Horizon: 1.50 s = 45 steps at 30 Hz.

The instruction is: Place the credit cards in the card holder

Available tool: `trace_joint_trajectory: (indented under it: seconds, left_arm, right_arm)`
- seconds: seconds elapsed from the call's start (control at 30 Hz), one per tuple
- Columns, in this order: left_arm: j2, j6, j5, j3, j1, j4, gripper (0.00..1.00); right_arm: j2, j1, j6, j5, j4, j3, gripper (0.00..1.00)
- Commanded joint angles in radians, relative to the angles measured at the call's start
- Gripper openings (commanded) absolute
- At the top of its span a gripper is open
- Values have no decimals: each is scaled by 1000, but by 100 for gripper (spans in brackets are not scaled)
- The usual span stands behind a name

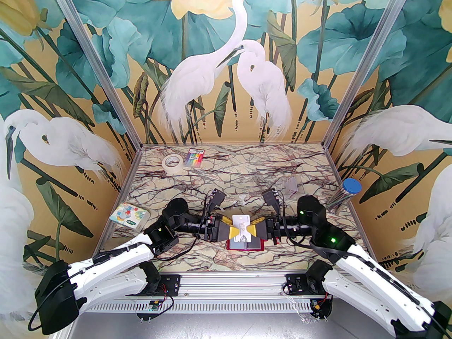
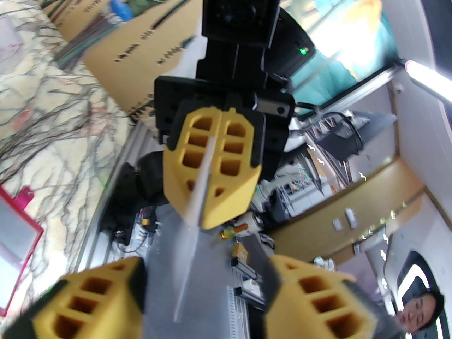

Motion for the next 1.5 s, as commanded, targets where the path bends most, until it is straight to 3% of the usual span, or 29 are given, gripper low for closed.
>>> trace_joint_trajectory:
  seconds: [0.0, 0.1, 0.27, 0.47, 0.77, 1.47]
  left_arm:
    - [-28, 47, -128, 1, 64, -219, 66]
    - [-23, 1, -101, -66, 141, -204, 66]
    - [56, -16, -91, -145, 146, -134, 64]
    - [236, -60, -78, -213, 126, 62, 58]
    - [474, -81, -101, -181, 47, 225, 49]
    - [578, -74, -210, -162, 44, 158, 45]
  right_arm:
    - [13, 0, -18, 98, -78, -25, 0]
    - [19, -9, -9, 158, -133, -58, 0]
    - [38, -51, 36, 213, -160, -135, 0]
    - [48, -155, 103, 175, -104, -227, 0]
    - [132, -180, 112, 128, -32, -270, 0]
    - [274, -186, 97, 103, 72, -300, 0]
